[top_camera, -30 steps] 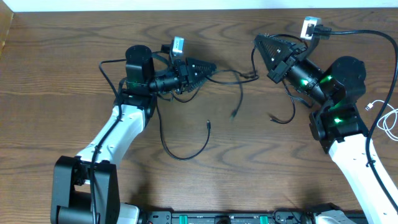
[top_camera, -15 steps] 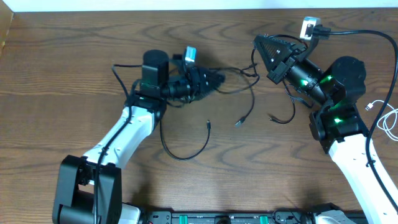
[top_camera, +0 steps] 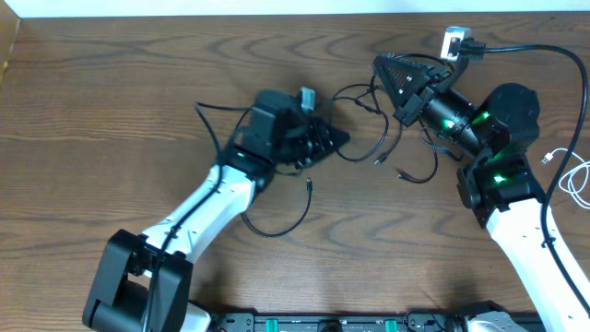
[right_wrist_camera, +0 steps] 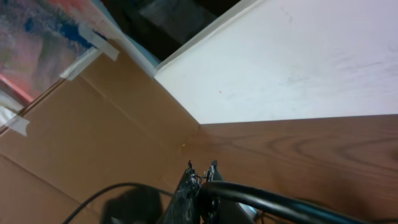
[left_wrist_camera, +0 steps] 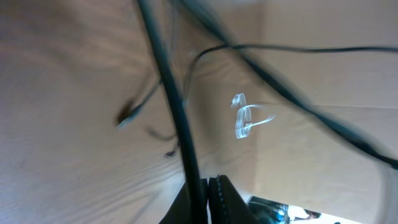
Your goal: Untangle cables
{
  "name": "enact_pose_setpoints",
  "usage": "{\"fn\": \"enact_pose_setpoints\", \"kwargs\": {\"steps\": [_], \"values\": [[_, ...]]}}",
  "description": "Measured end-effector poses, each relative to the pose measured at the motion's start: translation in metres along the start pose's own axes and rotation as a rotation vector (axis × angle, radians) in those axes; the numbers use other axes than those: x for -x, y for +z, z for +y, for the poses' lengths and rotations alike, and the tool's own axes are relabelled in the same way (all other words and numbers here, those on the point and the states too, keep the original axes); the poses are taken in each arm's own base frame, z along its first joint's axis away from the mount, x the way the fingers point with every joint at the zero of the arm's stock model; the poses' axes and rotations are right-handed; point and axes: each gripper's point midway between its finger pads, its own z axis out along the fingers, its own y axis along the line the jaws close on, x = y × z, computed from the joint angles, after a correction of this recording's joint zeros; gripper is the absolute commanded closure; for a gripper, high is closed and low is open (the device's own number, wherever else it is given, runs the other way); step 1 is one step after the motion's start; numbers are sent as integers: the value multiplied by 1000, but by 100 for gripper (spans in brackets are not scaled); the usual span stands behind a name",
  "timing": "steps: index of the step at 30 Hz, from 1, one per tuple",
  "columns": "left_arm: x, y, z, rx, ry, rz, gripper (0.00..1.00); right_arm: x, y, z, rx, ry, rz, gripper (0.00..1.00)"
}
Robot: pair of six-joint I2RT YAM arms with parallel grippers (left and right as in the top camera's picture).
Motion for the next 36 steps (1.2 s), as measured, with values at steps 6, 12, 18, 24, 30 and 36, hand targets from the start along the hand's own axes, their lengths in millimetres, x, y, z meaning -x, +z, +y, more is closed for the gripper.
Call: {"fn": "enact_pose_setpoints", "kwargs": {"steps": [6, 12, 18, 24, 30, 36], "values": [[-15, 7, 37, 203, -53, -36, 92, 8, -4, 14, 40, -18, -26, 99], [-16, -4, 75, 389, -99, -91, 92, 45, -34, 57, 125, -144, -150, 99], [-20, -22, 109, 565, -137, -126, 92, 92, -79, 52, 26, -262, -310, 99], [-14, -28, 117, 615, -128, -173, 92, 128, -118, 11, -146, -275, -418, 99], [-11, -37, 128, 676, -148, -214, 92, 131, -132, -19, -251, -219, -418, 99], [-9, -39, 129, 687, -165, -239, 41, 119, -124, -23, -257, -185, -378, 99]]}}
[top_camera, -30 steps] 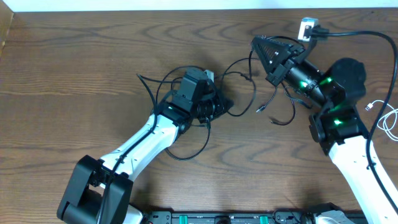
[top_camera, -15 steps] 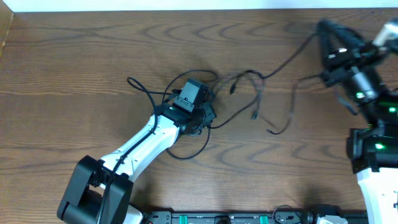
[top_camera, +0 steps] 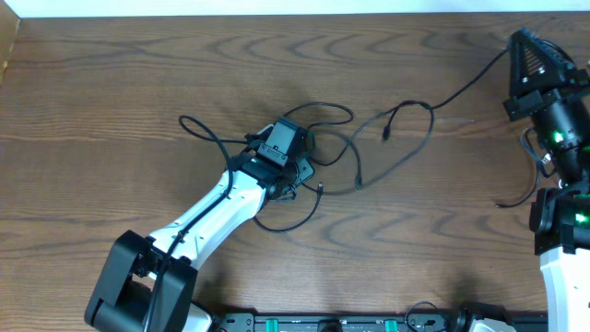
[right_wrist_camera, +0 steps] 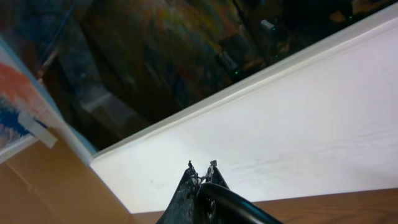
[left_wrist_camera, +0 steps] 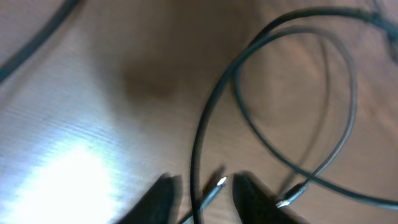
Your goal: Untangle cables
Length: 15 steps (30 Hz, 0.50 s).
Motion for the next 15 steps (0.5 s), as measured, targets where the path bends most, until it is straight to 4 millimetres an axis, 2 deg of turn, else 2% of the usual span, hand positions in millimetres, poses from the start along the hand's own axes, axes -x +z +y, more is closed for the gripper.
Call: {"fn": "enact_pose_setpoints", "kwargs": {"steps": [2, 7, 10, 15], "values": [[1, 0, -7, -32, -2, 0, 33, -5, 2, 5, 12, -9, 15, 99], [6, -7, -51, -238, 5, 25, 33, -21, 11, 15, 46, -35, 55, 99], [12, -20, -86, -424, 43, 57, 33, -31, 17, 18, 63, -39, 81, 99], [9, -43, -121, -620, 106, 112, 33, -43, 23, 22, 83, -38, 112, 99]]}}
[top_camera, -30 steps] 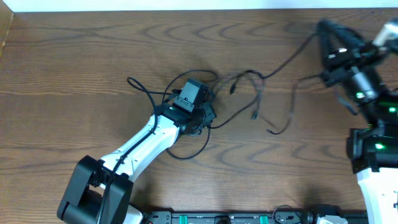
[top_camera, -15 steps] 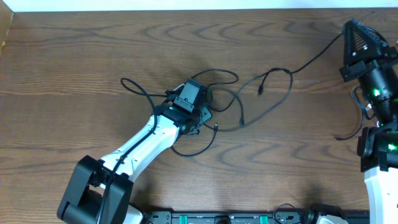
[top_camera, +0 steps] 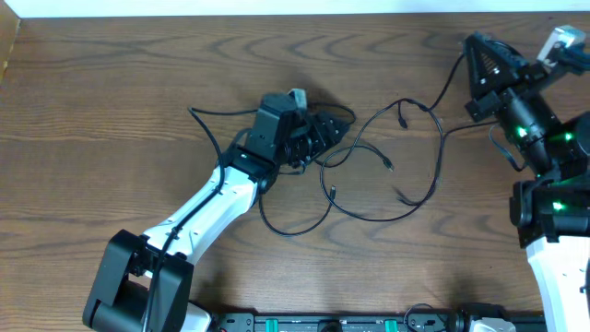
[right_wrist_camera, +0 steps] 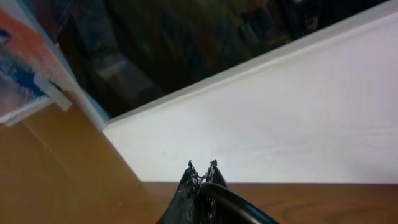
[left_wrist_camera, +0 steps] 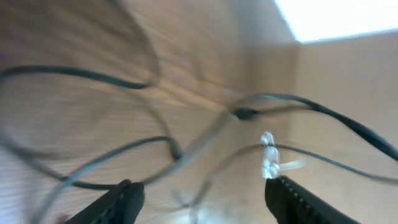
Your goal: Untangle cables
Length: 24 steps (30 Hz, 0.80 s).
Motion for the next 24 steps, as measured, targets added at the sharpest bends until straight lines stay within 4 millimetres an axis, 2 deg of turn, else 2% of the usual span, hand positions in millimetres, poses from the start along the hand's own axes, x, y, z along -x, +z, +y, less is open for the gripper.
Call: {"fn": "enact_pose_setpoints", "kwargs": {"steps": [8, 16, 20, 24], "values": [[-23, 7, -7, -9, 35, 58, 33, -5, 3, 7, 20, 1, 12, 99], [-45, 26, -16, 84, 166, -86, 33, -7, 5, 11, 30, 3, 18, 99], [-46, 28, -17, 147, 225, -210, 21, -7, 5, 11, 31, 8, 18, 99], [-35, 26, -41, 105, 259, -361, 13, -8, 4, 12, 34, 49, 22, 99]]}}
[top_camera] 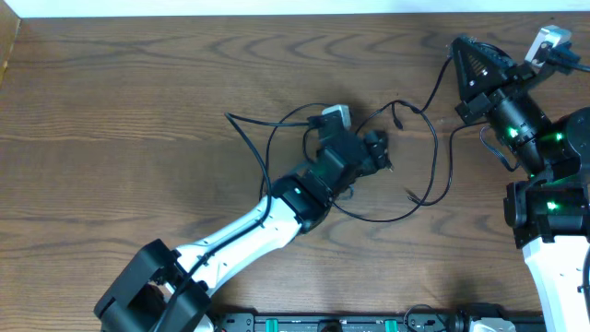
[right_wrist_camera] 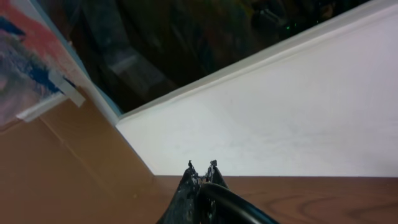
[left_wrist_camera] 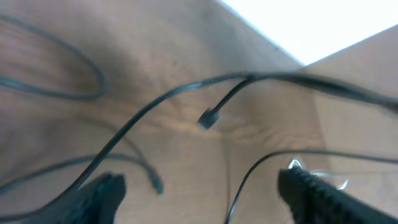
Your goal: Untangle cables
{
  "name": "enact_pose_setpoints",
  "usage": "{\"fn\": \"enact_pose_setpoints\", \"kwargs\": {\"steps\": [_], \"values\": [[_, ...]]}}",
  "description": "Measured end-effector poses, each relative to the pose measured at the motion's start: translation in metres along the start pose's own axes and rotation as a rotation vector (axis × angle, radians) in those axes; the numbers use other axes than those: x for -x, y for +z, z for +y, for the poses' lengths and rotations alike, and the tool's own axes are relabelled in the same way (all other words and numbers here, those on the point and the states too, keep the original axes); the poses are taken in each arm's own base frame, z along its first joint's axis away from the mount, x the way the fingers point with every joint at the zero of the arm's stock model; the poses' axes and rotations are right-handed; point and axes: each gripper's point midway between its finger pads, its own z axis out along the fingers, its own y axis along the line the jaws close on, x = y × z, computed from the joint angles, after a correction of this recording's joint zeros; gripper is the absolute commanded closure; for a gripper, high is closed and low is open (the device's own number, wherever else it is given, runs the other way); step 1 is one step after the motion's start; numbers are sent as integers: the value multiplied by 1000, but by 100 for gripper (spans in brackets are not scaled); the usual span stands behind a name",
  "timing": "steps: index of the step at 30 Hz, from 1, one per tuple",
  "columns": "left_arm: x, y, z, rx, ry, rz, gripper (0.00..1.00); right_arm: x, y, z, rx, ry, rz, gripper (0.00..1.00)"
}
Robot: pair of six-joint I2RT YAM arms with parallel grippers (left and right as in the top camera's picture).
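Observation:
Thin black cables (top_camera: 419, 175) lie in loose crossing loops on the wooden table (top_camera: 138, 92), with one loop (top_camera: 277, 129) to the left of my left gripper. My left gripper (top_camera: 376, 148) sits over the middle of the tangle. In the left wrist view the left gripper (left_wrist_camera: 199, 190) is open, its fingers (left_wrist_camera: 99, 193) wide apart with only table and a thin cable between them. A cable plug (left_wrist_camera: 205, 118) hangs ahead of it. My right gripper (top_camera: 463, 57), raised at the far right, is shut on a black cable (right_wrist_camera: 230, 202) that runs down-left into the tangle.
The table's far edge (top_camera: 277, 15) meets a white wall (right_wrist_camera: 298, 118), with a brown cardboard panel (right_wrist_camera: 68, 168) beside it. A small white cable coil (left_wrist_camera: 305, 174) shows, blurred, by the left gripper's right finger. The right arm (top_camera: 544, 194) fills the right side.
My left gripper has moved right, from the left part of the tangle to its middle, and is still open. The cable loops have shifted. The right gripper has barely moved and still holds its cable.
First both grippers were close together mid-table, each shut on a black cable. Then the right gripper was at the far right corner with its cable drawn out, the left low over the tangle. Later the left was open, and it now sits further right.

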Motion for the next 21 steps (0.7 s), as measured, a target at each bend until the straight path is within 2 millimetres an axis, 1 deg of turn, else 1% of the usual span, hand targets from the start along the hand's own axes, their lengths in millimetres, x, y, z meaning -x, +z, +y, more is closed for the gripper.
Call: {"fn": "enact_pose_setpoints", "kwargs": {"steps": [2, 3, 5, 8, 12, 14, 17, 21], "values": [[7, 3, -10, -33, -7, -55, 13, 0, 0, 0, 2, 18, 2, 99], [8, 6, -12, -41, -10, -74, 13, 0, 0, 1, 3, 27, 2, 99], [6, 15, -9, -41, -12, -96, 13, 0, 0, 1, 3, 38, 3, 99], [-4, 35, 2, -34, -14, -97, 14, -1, 0, 1, 6, 47, 5, 99], [-9, 50, 2, -74, -25, -117, 14, -1, 0, 2, 9, 57, 7, 99], [-9, 53, -1, -100, -32, -131, 18, -1, 0, 2, 11, 61, 9, 99], [-9, 56, -1, -113, -35, -137, 19, -2, 0, 3, 15, 72, 12, 99], [-14, 61, 3, -108, -33, -133, 20, -3, 0, 4, 21, 80, 16, 99]]}}
